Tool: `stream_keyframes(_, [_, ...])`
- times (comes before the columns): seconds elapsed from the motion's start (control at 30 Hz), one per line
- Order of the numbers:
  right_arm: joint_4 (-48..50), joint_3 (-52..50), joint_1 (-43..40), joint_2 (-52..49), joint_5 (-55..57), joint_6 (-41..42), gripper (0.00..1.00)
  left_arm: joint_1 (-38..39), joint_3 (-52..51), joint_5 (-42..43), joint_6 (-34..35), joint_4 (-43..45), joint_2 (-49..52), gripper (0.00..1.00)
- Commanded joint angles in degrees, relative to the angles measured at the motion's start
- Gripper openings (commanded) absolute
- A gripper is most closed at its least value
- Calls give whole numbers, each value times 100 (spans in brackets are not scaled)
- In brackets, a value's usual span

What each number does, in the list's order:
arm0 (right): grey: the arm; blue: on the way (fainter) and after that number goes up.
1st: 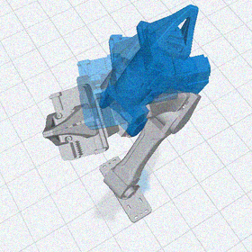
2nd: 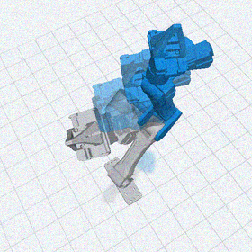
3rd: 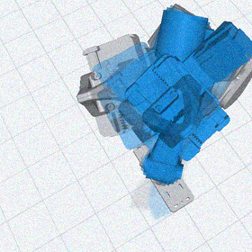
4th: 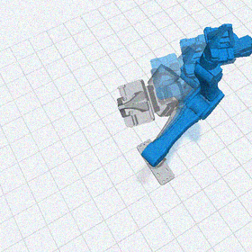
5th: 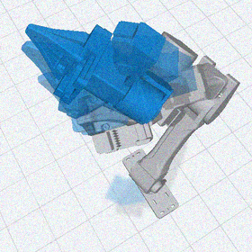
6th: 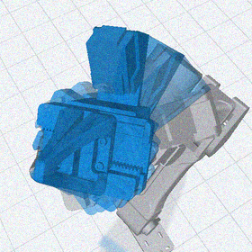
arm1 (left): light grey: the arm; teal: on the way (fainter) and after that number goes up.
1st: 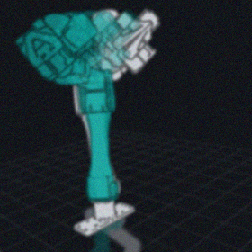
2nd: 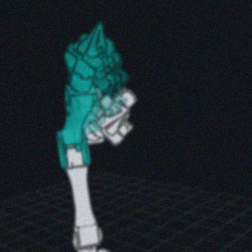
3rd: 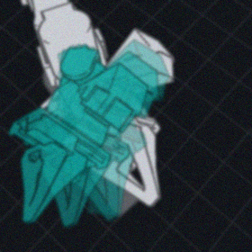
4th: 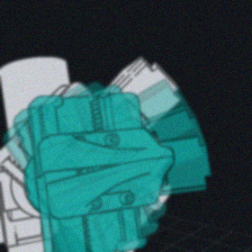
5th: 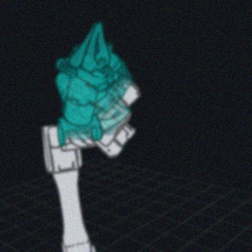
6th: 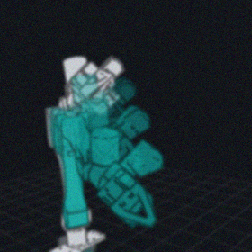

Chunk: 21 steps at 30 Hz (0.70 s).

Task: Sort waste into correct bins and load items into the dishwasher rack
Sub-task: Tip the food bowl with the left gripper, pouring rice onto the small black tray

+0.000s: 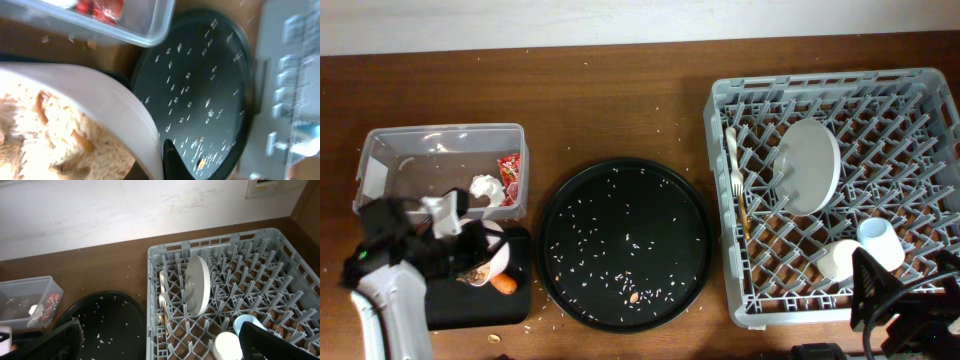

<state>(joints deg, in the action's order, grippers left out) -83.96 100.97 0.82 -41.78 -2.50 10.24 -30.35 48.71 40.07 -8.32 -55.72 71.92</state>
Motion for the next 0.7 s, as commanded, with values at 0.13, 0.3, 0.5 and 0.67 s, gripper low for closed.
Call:
stream_keyframes(0.13, [9, -13, -13, 22, 11, -39, 99, -2186, -1366, 3241, -1934, 365, -66, 0])
stream_keyframes(0.3, [11, -13, -13, 22, 11, -39, 99, -2942, -1698, 4507, -2288, 393, -63, 0])
stream_keyframes(0.5, [9, -13, -13, 22, 11, -39, 99, -2946, -1698, 5012, -2262, 540, -57, 0])
stream_keyframes(0.67, [9, -13, -13, 22, 11, -39, 99, -2946, -1700, 5012, -2262, 540, -57, 0])
